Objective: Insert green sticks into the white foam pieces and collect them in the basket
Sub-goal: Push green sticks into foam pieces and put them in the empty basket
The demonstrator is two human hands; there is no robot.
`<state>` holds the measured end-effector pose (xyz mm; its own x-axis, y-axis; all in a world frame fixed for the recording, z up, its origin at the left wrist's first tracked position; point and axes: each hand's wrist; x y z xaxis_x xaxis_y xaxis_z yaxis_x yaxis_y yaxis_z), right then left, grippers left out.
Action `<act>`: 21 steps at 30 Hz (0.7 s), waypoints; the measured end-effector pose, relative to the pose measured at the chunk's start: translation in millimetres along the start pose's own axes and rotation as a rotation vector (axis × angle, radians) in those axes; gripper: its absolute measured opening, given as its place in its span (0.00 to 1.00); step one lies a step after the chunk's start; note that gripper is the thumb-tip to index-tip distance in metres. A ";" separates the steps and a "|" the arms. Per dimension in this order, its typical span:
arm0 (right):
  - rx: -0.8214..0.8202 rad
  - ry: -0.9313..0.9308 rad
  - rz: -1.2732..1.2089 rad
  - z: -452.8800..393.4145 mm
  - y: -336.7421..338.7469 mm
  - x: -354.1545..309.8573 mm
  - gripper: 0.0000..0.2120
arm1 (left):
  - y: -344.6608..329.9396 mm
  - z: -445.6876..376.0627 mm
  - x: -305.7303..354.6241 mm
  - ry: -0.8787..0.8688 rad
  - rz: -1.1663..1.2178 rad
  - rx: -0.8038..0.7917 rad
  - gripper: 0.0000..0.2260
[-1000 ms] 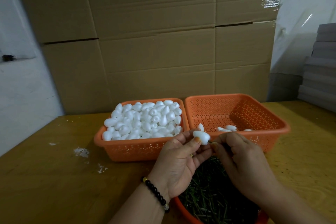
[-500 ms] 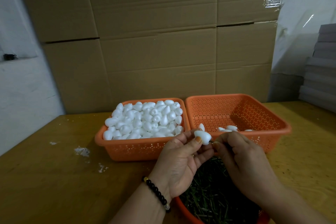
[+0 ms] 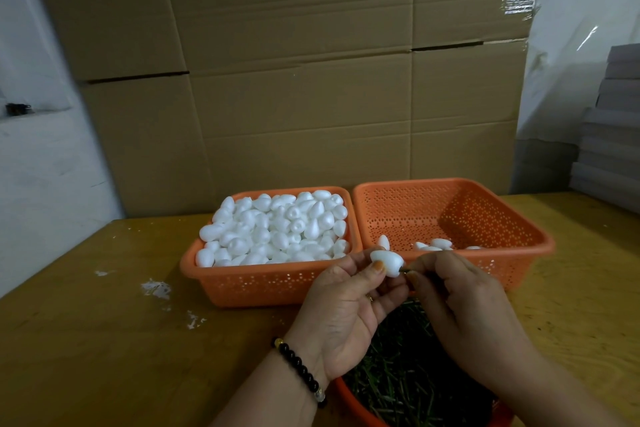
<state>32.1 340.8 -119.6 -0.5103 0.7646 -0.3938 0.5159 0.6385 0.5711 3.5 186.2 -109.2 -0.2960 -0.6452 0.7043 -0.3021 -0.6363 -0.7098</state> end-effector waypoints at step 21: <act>-0.031 -0.018 -0.026 0.9 2.5 -0.1 0.06 | 1.7 -0.6 -0.7 -0.021 -0.003 -0.008 0.14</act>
<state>34.0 342.4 -118.8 -0.5106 0.7496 -0.4211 0.4808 0.6550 0.5829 2.7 185.9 -110.9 -0.2759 -0.6520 0.7062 -0.3100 -0.6351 -0.7075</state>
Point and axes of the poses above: each hand's wrist, its own z-axis away from the middle knuckle, its own y-axis out of the back of the hand, x = y × z, and after that the axes turned 3 degrees about z, right-handed
